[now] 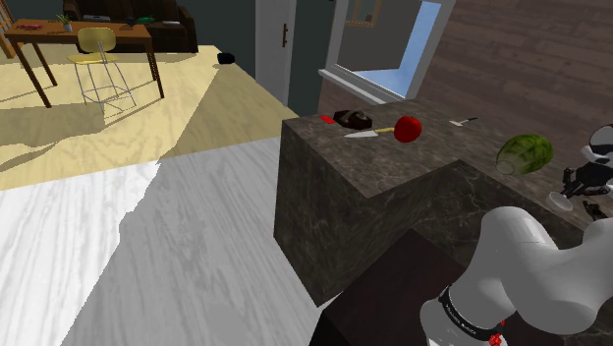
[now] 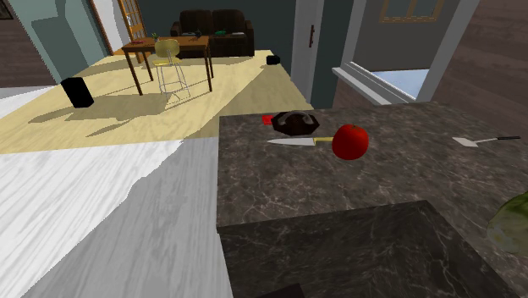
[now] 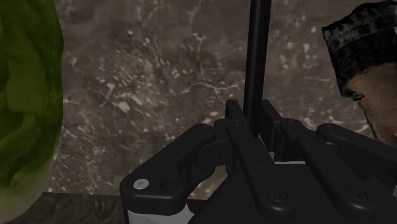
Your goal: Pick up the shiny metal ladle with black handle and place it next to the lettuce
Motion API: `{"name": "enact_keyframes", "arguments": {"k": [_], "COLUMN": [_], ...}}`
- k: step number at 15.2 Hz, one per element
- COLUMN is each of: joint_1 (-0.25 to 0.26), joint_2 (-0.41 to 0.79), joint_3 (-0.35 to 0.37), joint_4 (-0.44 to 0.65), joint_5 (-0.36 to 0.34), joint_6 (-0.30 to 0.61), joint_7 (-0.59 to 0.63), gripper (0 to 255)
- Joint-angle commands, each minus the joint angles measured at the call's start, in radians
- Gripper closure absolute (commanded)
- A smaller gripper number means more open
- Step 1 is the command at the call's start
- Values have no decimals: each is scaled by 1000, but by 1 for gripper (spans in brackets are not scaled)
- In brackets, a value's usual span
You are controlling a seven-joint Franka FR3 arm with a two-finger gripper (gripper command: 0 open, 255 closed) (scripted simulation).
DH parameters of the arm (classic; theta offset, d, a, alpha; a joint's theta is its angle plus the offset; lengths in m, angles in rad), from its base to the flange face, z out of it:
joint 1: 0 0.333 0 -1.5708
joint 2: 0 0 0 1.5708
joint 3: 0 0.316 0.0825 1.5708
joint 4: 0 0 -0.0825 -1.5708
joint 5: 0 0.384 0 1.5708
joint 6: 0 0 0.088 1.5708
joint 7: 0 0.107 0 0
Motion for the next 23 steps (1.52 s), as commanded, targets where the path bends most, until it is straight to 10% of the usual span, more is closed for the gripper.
{"name": "enact_keyframes", "arguments": {"k": [1,11,12,23], "joint_1": [-2,0,0,-35], "joint_2": [-8,-18,-18,39], "joint_3": [-8,-19,-19,38], "joint_4": [-15,-25,-25,-1], "joint_5": [-10,-20,-20,31], "joint_6": [20,37,37,-38], "joint_7": [5,10,10,-15], "gripper": [255,255,0,0]}}
